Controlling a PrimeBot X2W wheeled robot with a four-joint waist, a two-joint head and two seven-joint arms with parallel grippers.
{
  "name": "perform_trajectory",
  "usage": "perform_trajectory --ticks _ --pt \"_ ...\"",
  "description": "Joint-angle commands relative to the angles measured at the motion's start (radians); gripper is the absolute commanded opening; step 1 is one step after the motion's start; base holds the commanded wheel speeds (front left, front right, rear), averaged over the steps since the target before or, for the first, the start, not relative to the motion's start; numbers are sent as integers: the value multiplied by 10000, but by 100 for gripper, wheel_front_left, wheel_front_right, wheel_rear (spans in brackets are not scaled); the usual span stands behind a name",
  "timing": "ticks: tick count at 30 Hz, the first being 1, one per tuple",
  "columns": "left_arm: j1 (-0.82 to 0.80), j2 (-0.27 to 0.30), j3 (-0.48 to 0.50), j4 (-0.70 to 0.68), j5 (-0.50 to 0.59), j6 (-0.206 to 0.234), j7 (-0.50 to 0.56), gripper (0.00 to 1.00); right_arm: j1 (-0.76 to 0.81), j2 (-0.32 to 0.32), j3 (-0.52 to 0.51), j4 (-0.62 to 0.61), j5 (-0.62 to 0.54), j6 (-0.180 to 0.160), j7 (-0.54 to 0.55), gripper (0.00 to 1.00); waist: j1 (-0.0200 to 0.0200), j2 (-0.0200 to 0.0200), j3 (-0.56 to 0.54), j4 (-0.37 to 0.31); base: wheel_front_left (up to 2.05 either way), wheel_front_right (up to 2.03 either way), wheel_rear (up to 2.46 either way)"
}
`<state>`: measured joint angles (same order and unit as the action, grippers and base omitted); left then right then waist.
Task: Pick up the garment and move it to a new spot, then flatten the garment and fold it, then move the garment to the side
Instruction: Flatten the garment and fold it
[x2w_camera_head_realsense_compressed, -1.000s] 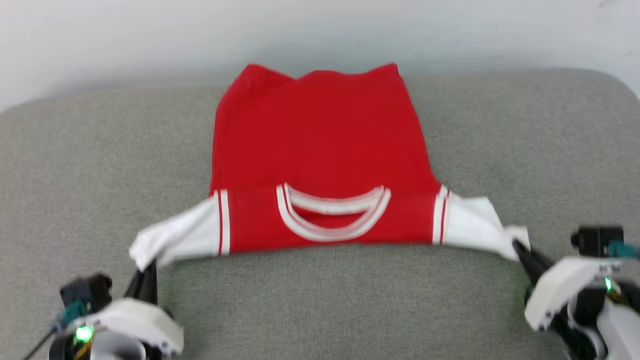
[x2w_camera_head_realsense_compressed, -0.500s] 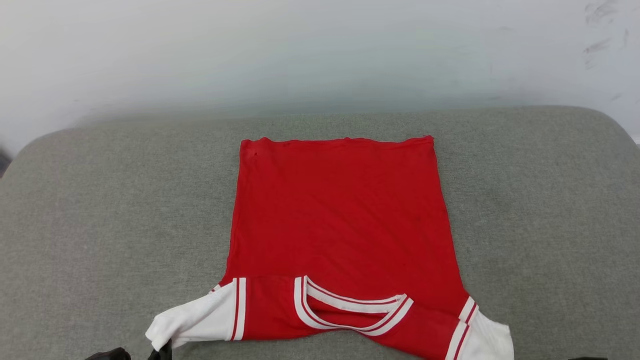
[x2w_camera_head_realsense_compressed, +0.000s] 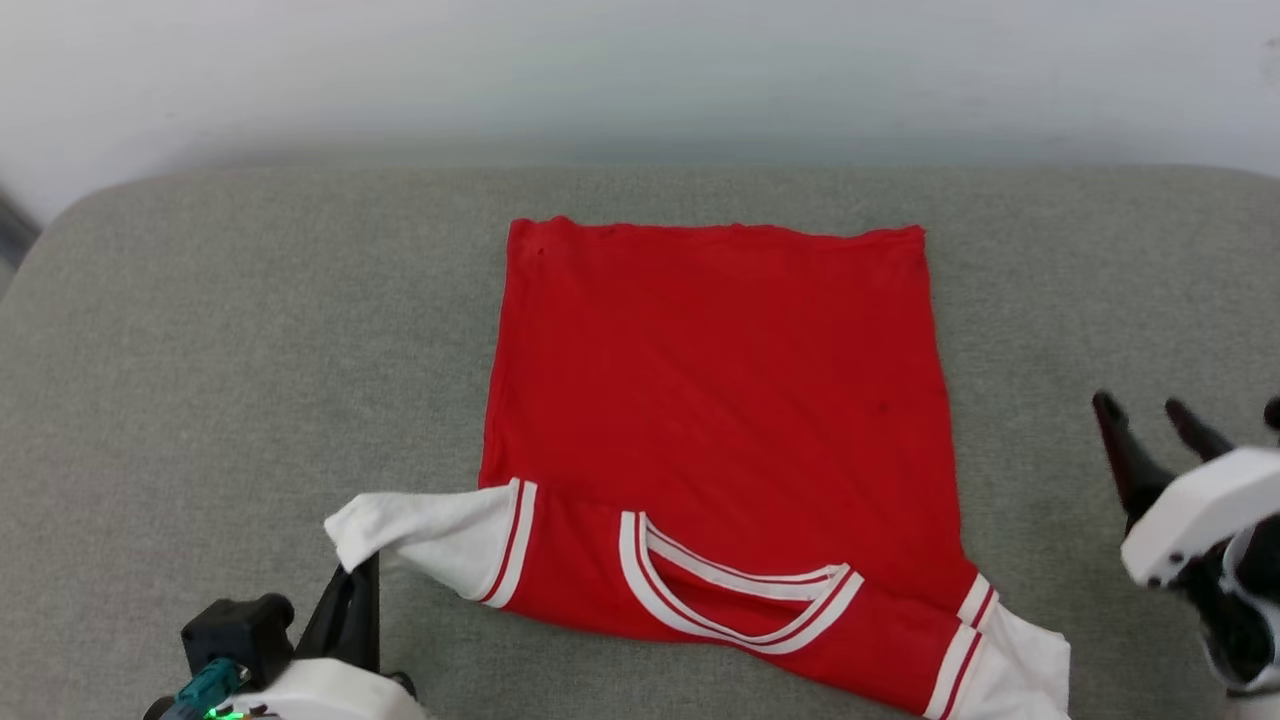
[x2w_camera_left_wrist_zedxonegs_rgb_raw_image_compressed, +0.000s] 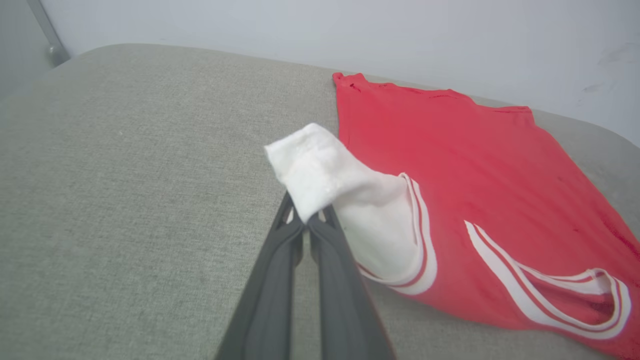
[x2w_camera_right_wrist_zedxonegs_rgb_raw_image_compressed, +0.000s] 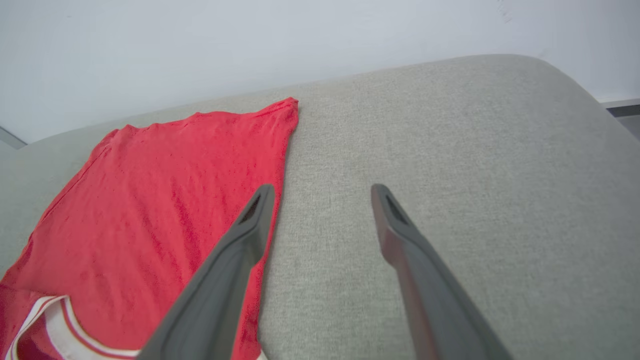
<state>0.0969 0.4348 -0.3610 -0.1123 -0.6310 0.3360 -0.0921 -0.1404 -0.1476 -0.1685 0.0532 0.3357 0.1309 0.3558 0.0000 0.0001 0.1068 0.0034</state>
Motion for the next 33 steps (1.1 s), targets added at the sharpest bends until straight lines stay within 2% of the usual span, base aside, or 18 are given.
perform_trajectory --ticks 1,4,10,14,18,24,30,31,32,33 --pt "-400 -60 -92 -210 166 25 -43 0 -1004 -243 -27 542 165 -3 184 100 0 -1 769 549 0 0 0" --pt "-743 -157 -215 -401 338 -16 -115 0 -2164 -585 -102 1271 360 -3 494 100 0 -1 1205 836 0 0 0" --pt "-1656 -482 -517 -745 667 -233 -429 0 -5174 -1556 181 3402 559 -3 2274 100 0 -1 2343 1631 0 0 0" --pt "-2188 -629 -690 -886 794 -414 -595 0 -6805 -1941 249 4457 424 -3 3620 100 0 -1 3080 2148 0 0 0" --pt "-2626 -870 -870 -880 891 -580 -782 0 -8017 -2093 62 5240 139 -3 4414 100 0 -1 3662 2572 0 0 0" --pt "-3055 -1140 -1038 -594 882 -812 -998 0 -8859 -2066 -202 6219 -439 -3 4981 100 0 -1 4221 2935 0 0 0" --pt "-3217 -1270 -1123 -315 817 -959 -1143 0 -8479 -1647 -724 7622 -971 -5 6205 100 0 -1 4189 3004 0 0 0" --pt "-3237 -1276 -1135 -269 815 -977 -1155 0 -8418 -1591 -801 7737 -1065 -6 6357 40 0 -1 4139 3000 0 0 0" --pt "-3250 -1278 -1134 -224 807 -981 -1168 0 -8416 -1554 -865 7782 -1138 -6 6434 10 0 -1 4090 2987 0 0 0" --pt "-3259 -1280 -1134 -176 798 -993 -1171 0 -8461 -1546 -929 7781 -1188 -6 6480 0 0 -1 4036 2973 0 0 0"
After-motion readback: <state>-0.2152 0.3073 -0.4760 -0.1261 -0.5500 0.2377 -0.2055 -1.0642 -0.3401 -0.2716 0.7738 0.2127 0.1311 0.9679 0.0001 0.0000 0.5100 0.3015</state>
